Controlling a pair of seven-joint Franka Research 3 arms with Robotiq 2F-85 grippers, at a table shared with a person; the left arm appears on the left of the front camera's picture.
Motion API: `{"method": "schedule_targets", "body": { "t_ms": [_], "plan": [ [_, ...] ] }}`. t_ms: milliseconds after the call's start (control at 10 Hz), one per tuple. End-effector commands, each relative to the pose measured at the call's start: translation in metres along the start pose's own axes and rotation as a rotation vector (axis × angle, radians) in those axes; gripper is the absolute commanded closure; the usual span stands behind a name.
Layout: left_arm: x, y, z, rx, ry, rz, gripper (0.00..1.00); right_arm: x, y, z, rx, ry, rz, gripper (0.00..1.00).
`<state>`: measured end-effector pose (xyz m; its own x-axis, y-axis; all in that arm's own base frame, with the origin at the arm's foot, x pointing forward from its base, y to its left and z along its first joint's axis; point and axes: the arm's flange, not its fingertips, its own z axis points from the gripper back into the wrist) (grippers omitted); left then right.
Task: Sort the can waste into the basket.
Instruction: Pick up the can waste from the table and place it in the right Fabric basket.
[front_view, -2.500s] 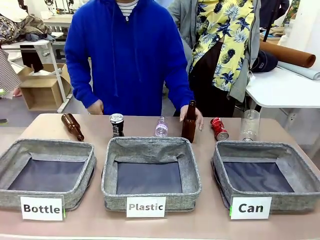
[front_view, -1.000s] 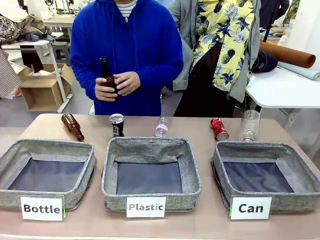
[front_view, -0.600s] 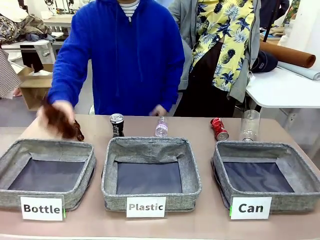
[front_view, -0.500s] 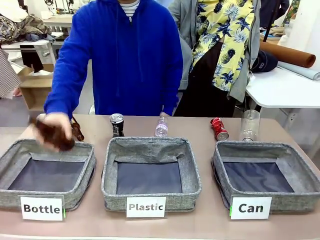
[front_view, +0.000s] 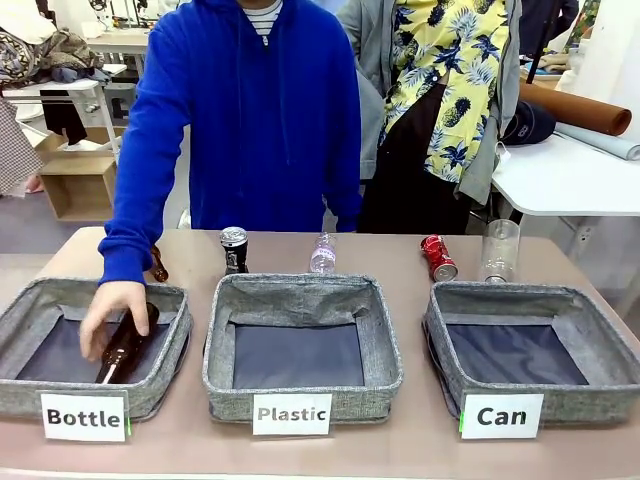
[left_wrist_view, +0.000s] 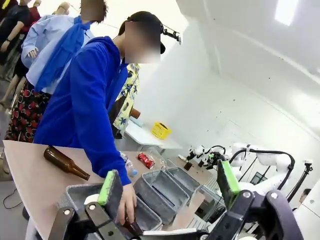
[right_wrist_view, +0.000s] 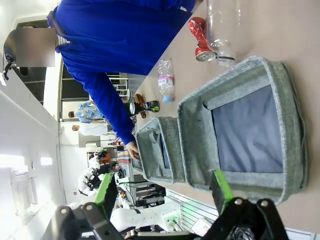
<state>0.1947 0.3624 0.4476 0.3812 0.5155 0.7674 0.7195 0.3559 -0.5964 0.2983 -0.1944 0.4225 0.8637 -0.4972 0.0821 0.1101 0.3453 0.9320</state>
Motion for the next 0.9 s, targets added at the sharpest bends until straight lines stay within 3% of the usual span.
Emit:
{"method": "schedule_targets", "body": {
  "t_ms": [0,100,300,400,600,800],
  "plan": [
    [0.025,0.012,0.012,0.025,0.051,0.031,0.00,0.002,0.001,0.001,0.026,-0.010,0.028,0.00],
    [0.035,0.015,-0.018,0.062,0.109,0.039,0.00,0.002,0.001,0.001,0.026,-0.010,0.028,0.00],
    [0.044,0.025,-0.075,-0.001,0.238,0.015,0.00,0.002,0.001,0.001,0.026,-0.010,0.028,0.00],
    [0.040,0.033,-0.110,0.041,0.281,0.012,0.00,0.002,0.001,0.001,0.026,-0.010,0.028,0.00],
    [0.025,0.056,-0.197,0.060,0.468,-0.015,0.00,0.002,0.001,0.001,0.026,-0.010,0.028,0.00],
    [-0.004,0.070,-0.269,0.069,0.587,-0.124,0.00,0.002,0.001,0.001,0.026,-0.010,0.028,0.00]
  ]
}}
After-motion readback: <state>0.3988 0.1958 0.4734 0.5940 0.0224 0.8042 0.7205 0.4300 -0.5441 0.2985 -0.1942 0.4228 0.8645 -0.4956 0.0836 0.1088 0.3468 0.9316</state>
